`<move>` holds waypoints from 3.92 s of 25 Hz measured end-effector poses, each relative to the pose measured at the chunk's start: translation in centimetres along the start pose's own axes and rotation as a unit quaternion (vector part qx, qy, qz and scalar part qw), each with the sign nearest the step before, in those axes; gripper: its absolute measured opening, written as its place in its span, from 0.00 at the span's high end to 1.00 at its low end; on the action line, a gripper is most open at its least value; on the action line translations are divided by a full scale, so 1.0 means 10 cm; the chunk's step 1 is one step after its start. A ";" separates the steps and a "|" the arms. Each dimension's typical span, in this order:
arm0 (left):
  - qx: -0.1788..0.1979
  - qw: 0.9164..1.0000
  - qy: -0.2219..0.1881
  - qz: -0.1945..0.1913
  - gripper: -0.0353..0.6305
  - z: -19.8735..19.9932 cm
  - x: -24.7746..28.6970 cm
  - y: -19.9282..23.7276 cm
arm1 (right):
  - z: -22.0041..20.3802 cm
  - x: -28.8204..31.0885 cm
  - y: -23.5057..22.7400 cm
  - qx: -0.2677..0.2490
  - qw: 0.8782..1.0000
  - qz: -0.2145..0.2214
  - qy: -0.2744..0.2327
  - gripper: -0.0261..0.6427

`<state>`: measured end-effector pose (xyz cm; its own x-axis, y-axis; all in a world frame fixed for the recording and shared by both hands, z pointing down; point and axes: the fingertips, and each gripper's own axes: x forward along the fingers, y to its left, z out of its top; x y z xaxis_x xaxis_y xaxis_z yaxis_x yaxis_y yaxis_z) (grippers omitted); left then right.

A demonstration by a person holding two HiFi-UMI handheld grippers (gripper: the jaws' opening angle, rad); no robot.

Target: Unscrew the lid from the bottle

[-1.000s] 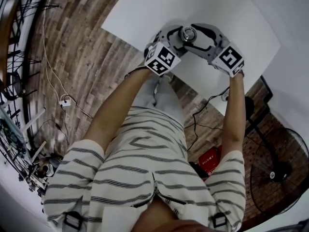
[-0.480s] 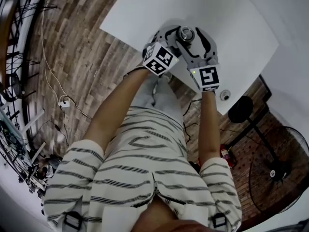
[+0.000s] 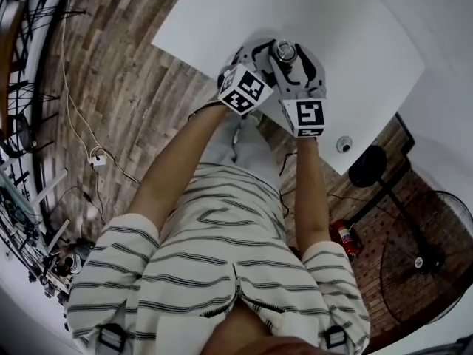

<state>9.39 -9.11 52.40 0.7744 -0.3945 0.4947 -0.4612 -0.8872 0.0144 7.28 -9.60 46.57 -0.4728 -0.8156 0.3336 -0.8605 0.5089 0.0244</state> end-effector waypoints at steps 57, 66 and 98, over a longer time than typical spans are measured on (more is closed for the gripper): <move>-0.098 0.982 -0.140 0.086 0.93 1.18 -1.51 0.09 | 1.35 -1.23 -0.06 0.106 0.982 -0.098 -0.125 0.58; -0.093 0.976 -0.176 0.092 0.95 1.66 -1.85 0.00 | 1.64 -1.42 -0.03 0.110 0.978 -0.118 -0.134 0.58; -0.044 0.965 -0.215 0.141 0.95 2.18 -2.04 -0.07 | 1.86 -1.48 -0.21 0.088 0.976 -0.115 -0.163 0.58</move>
<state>3.35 -5.71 23.37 0.7115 -0.6978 0.0826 -0.7011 -0.7129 0.0156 12.59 -3.75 24.05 -0.2738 -0.9616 0.0195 -0.9566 0.2701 -0.1089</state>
